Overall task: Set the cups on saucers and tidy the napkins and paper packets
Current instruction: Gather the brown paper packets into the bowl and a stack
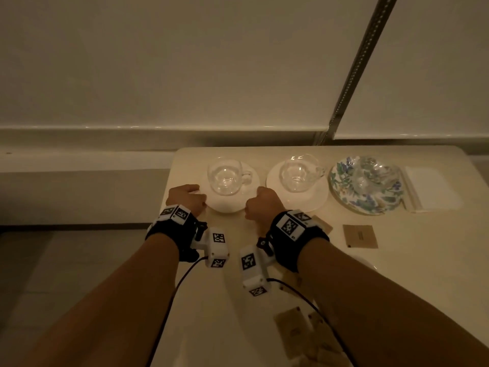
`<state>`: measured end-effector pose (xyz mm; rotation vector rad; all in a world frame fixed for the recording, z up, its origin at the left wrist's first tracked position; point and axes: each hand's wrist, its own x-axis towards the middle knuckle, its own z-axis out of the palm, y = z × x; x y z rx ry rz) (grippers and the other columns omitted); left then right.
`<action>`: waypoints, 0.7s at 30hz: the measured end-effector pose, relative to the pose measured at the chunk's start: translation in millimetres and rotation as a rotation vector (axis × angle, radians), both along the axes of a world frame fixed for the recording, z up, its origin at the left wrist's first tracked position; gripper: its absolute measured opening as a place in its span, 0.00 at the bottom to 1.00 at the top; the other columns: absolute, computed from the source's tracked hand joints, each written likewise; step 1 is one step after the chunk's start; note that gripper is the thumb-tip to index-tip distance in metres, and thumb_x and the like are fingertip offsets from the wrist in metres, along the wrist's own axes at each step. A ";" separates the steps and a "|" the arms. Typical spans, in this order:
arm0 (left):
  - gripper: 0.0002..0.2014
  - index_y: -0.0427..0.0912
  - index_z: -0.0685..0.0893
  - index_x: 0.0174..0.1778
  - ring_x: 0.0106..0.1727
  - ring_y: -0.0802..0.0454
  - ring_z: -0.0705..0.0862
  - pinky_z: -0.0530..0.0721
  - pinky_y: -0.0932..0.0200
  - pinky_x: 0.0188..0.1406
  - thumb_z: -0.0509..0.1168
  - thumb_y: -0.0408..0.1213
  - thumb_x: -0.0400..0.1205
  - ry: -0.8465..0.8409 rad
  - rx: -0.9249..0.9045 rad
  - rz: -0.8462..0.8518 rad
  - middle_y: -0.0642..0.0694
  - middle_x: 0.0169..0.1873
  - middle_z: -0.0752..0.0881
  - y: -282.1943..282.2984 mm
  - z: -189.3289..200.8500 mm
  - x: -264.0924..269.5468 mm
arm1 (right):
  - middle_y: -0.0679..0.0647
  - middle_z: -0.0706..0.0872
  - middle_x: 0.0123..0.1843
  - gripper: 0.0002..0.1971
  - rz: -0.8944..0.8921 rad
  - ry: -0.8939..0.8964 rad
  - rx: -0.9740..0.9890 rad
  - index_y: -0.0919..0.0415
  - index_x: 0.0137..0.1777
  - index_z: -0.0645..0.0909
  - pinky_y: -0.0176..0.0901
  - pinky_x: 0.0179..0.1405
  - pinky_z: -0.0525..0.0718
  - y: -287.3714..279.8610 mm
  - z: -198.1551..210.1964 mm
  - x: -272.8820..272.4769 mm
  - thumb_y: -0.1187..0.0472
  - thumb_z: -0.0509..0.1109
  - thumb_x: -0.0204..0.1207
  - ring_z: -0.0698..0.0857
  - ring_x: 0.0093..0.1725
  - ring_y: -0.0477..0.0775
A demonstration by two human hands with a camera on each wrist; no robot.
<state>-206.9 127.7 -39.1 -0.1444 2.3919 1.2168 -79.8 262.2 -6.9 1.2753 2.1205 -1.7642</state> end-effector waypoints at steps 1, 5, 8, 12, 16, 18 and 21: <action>0.20 0.45 0.88 0.63 0.49 0.41 0.90 0.88 0.49 0.57 0.74 0.30 0.74 -0.015 0.024 0.006 0.38 0.50 0.90 -1.6 -0.9 0.1 | 0.62 0.78 0.52 0.06 0.019 -0.010 0.017 0.62 0.42 0.70 0.61 0.62 0.84 -0.2 1.4 -1.2 0.72 0.63 0.75 0.84 0.60 0.69; 0.20 0.42 0.88 0.63 0.50 0.39 0.90 0.87 0.48 0.59 0.74 0.27 0.74 -0.024 0.073 0.042 0.36 0.49 0.90 -11.4 -4.4 1.9 | 0.60 0.78 0.50 0.05 0.076 -0.045 0.066 0.63 0.47 0.71 0.46 0.46 0.78 -3.9 -2.9 -3.1 0.68 0.65 0.74 0.80 0.51 0.60; 0.19 0.42 0.88 0.62 0.50 0.41 0.90 0.87 0.49 0.60 0.74 0.28 0.75 -0.022 0.086 0.041 0.37 0.44 0.91 -13.3 -5.1 1.2 | 0.61 0.78 0.50 0.06 0.067 0.000 0.060 0.61 0.43 0.70 0.50 0.49 0.81 -5.4 -5.6 -1.1 0.68 0.66 0.74 0.81 0.52 0.61; 0.18 0.40 0.88 0.62 0.48 0.42 0.90 0.86 0.50 0.61 0.74 0.28 0.76 -0.011 0.107 0.048 0.36 0.44 0.91 -15.1 -5.1 1.1 | 0.59 0.75 0.50 0.14 0.073 -0.005 0.019 0.53 0.36 0.65 0.59 0.63 0.84 -2.4 -8.2 1.5 0.69 0.65 0.74 0.80 0.53 0.61; 0.17 0.39 0.87 0.62 0.40 0.47 0.89 0.86 0.53 0.59 0.72 0.28 0.77 0.002 0.120 0.064 0.39 0.38 0.90 -15.5 -0.5 5.6 | 0.55 0.76 0.45 0.05 0.080 0.019 0.010 0.60 0.43 0.71 0.52 0.55 0.84 -0.5 -11.4 3.6 0.67 0.66 0.77 0.79 0.49 0.58; 0.17 0.39 0.87 0.63 0.45 0.44 0.90 0.86 0.51 0.62 0.72 0.31 0.78 0.004 0.114 0.080 0.38 0.41 0.90 -15.9 1.7 7.9 | 0.54 0.78 0.44 0.05 0.086 0.037 0.007 0.59 0.45 0.73 0.47 0.48 0.79 -1.5 -10.4 5.0 0.67 0.66 0.77 0.80 0.49 0.58; 0.13 0.41 0.87 0.60 0.54 0.41 0.87 0.83 0.53 0.59 0.69 0.37 0.80 0.146 -0.025 0.134 0.39 0.53 0.89 -18.1 10.7 16.5 | 0.61 0.85 0.54 0.11 0.084 0.033 0.012 0.65 0.58 0.77 0.50 0.54 0.83 4.2 -5.8 14.1 0.65 0.67 0.78 0.84 0.55 0.62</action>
